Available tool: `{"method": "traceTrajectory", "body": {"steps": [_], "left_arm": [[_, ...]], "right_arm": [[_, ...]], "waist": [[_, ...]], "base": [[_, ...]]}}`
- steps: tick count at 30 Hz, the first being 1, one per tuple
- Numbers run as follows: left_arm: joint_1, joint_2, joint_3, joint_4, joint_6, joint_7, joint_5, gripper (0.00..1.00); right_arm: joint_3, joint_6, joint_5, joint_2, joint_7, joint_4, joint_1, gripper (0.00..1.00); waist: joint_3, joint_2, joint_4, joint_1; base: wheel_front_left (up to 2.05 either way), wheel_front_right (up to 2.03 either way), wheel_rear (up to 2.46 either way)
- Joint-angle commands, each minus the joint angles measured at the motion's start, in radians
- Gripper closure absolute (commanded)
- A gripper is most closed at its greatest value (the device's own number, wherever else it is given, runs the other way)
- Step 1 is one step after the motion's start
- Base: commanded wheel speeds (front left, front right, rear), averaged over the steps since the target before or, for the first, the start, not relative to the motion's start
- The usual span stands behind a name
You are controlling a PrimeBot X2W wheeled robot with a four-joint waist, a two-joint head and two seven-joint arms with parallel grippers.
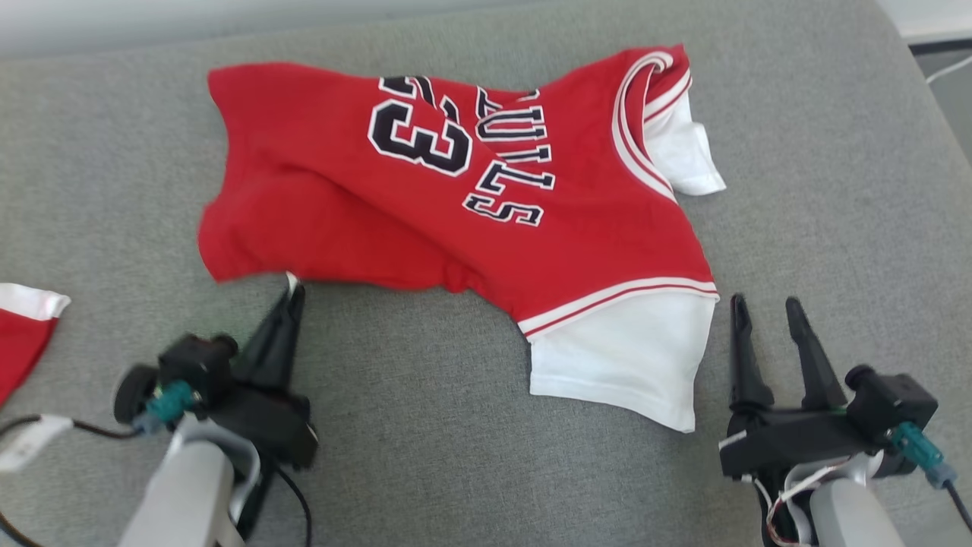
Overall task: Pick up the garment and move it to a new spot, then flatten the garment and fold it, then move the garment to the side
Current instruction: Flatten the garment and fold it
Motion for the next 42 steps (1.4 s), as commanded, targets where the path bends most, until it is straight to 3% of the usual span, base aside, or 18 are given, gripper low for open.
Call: {"method": "traceTrajectory", "body": {"steps": [1, 9, 17, 24, 28, 29, 30, 36, 42], "left_arm": [[0.056, -0.009, 0.0, 0.009, -0.001, 0.005, 0.011, 1.0], [0.158, -0.027, -0.015, 0.02, 0.001, 0.003, 0.055, 1.0], [0.276, -0.057, 0.018, 0.003, 0.038, 0.003, 0.087, 1.0], [0.333, -0.072, 0.035, -0.066, 0.097, 0.003, 0.127, 1.0], [0.354, -0.075, 0.034, -0.079, 0.106, 0.002, 0.143, 1.0], [0.36, -0.077, 0.038, -0.078, 0.11, 0.003, 0.139, 0.86], [0.373, -0.082, 0.036, -0.059, 0.107, 0.002, 0.13, 0.0], [0.401, -0.095, 0.048, -0.005, 0.103, 0.002, 0.089, 0.0], [0.382, -0.094, 0.12, -0.058, 0.111, 0.002, 0.064, 0.0]], "right_arm": [[0.001, 0.0, -0.005, 0.003, 0.0, 0.009, 0.019, 0.0], [0.026, 0.0, -0.001, 0.004, 0.0, 0.055, 0.066, 0.0], [0.049, 0.0, 0.004, -0.004, 0.0, 0.106, 0.132, 0.0], [0.059, 0.0, 0.018, -0.004, 0.0, 0.157, 0.185, 0.0], [0.057, 0.0, 0.018, -0.004, 0.0, 0.175, 0.198, 0.0], [0.057, 0.0, 0.018, -0.004, 0.0, 0.178, 0.196, 0.0], [0.055, 0.0, 0.019, -0.004, 0.0, 0.183, 0.194, 0.0], [0.055, 0.0, 0.025, -0.005, 0.0, 0.189, 0.191, 0.0], [0.053, 0.0, 0.029, -0.017, 0.0, 0.177, 0.188, 0.0]], "waist": [[-0.038, -0.0003, 0.019, -0.0003], [-0.175, -0.0003, 0.062, -0.0003], [-0.292, -0.0003, 0.11, -0.0003], [-0.337, -0.0003, 0.163, -0.0003], [-0.348, -0.0003, 0.187, -0.0003], [-0.349, -0.0003, 0.191, -0.0003], [-0.351, -0.0003, 0.197, -0.0003], [-0.352, -0.0003, 0.208, -0.0003], [-0.339, -0.0003, 0.206, -0.0003]], "base": [[0.0, 0.0, 0.0], [0.0, 0.0, 0.0], [0.0, 0.0, 0.0], [0.0, 0.0, 0.0], [0.0, 0.0, 0.0], [0.0, 0.0, 0.0], [0.0, 0.0, 0.0], [0.0, 0.0, 0.0], [0.0, 0.0, 0.0]]}}
